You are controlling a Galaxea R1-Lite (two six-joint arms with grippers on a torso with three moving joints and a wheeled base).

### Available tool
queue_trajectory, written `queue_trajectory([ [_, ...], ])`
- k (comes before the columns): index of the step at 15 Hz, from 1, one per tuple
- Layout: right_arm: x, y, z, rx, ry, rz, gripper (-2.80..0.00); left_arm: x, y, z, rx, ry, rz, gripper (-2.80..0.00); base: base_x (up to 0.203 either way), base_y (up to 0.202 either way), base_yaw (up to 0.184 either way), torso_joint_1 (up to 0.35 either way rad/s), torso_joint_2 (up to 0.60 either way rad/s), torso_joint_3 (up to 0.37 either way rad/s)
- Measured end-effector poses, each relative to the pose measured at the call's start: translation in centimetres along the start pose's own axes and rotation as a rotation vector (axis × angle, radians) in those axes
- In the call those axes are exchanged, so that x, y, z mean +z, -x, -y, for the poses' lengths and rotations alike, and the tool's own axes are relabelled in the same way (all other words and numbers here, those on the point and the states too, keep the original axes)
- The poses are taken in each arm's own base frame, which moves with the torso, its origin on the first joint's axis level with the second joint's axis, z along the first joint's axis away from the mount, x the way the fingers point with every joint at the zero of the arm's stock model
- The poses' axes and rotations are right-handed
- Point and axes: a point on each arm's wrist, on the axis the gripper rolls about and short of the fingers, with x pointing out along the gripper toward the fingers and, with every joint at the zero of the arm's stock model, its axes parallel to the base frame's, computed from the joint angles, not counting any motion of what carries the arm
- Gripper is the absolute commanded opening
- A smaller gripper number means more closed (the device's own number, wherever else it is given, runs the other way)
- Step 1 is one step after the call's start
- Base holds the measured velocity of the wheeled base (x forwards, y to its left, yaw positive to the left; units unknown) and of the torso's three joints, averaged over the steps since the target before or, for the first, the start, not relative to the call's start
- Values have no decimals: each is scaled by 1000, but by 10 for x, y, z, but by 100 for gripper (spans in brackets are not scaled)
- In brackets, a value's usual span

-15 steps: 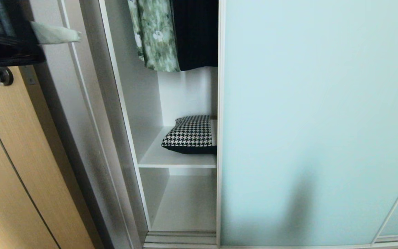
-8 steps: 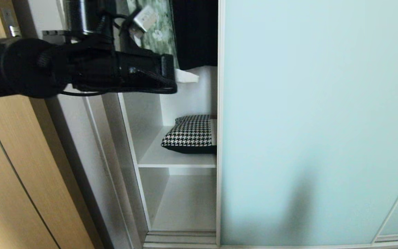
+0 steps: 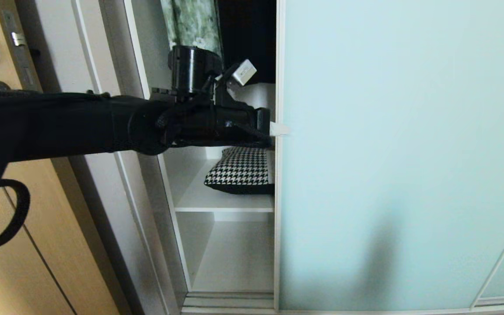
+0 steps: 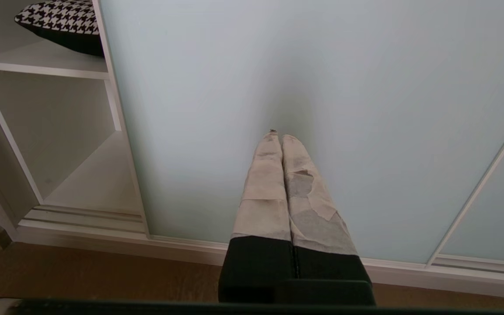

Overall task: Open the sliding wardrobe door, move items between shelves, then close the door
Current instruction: Close the door

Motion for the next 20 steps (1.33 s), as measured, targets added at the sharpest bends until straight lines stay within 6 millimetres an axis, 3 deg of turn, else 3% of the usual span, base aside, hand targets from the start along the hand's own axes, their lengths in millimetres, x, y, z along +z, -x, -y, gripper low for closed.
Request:
queue_trajectory([
  [8,0,0,0,0,0,0,-280,-39,-79,-49,208,34,112,-280,0,0,0,0,0,0],
  [20,0,0,0,0,0,-1,-280,-87,-117,-83,310,0,173,-280,0,0,0,0,0,0],
])
